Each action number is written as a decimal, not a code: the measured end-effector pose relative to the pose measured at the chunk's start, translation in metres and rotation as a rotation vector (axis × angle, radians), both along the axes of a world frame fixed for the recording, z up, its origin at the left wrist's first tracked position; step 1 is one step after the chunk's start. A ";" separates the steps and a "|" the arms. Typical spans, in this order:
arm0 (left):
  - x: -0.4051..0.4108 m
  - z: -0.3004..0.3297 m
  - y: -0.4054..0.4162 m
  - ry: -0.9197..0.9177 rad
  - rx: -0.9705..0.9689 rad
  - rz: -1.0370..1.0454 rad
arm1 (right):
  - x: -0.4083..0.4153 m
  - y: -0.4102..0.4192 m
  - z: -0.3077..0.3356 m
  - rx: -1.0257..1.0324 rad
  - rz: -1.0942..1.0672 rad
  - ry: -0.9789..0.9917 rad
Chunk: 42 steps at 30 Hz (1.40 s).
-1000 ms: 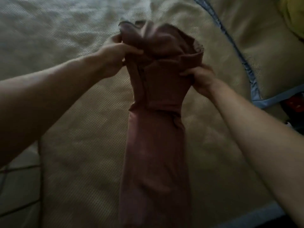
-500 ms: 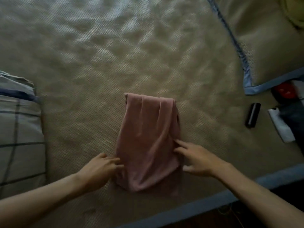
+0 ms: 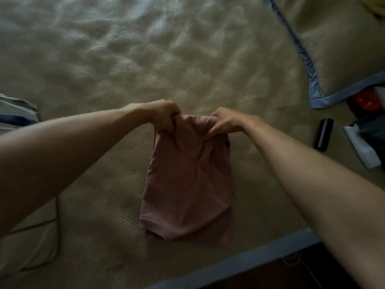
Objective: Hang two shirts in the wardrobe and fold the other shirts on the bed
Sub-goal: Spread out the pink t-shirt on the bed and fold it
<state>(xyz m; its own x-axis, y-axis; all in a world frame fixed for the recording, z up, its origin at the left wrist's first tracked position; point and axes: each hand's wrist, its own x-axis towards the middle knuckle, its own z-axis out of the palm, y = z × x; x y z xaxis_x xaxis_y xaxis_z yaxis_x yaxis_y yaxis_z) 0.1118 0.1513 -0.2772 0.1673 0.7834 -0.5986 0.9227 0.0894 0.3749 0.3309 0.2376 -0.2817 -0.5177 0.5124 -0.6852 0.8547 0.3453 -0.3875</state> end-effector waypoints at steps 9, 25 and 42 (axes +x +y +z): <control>-0.012 0.048 -0.077 -0.108 0.266 -0.114 | 0.070 -0.072 0.057 0.101 -0.082 0.349; 0.087 -0.020 -0.290 0.348 0.037 -0.314 | 0.119 -0.279 -0.005 0.294 0.244 -0.047; 0.081 -0.061 -0.272 0.224 0.078 0.561 | 0.103 -0.286 -0.061 0.651 -0.297 0.055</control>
<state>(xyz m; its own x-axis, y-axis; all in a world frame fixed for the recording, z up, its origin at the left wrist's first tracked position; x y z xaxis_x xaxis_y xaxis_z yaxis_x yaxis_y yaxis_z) 0.1931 -0.1207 -0.3383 -0.4072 0.7585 -0.5088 0.7999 0.5651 0.2022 0.4340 -0.0482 -0.3428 -0.3176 0.9330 -0.1693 0.9337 0.2765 -0.2275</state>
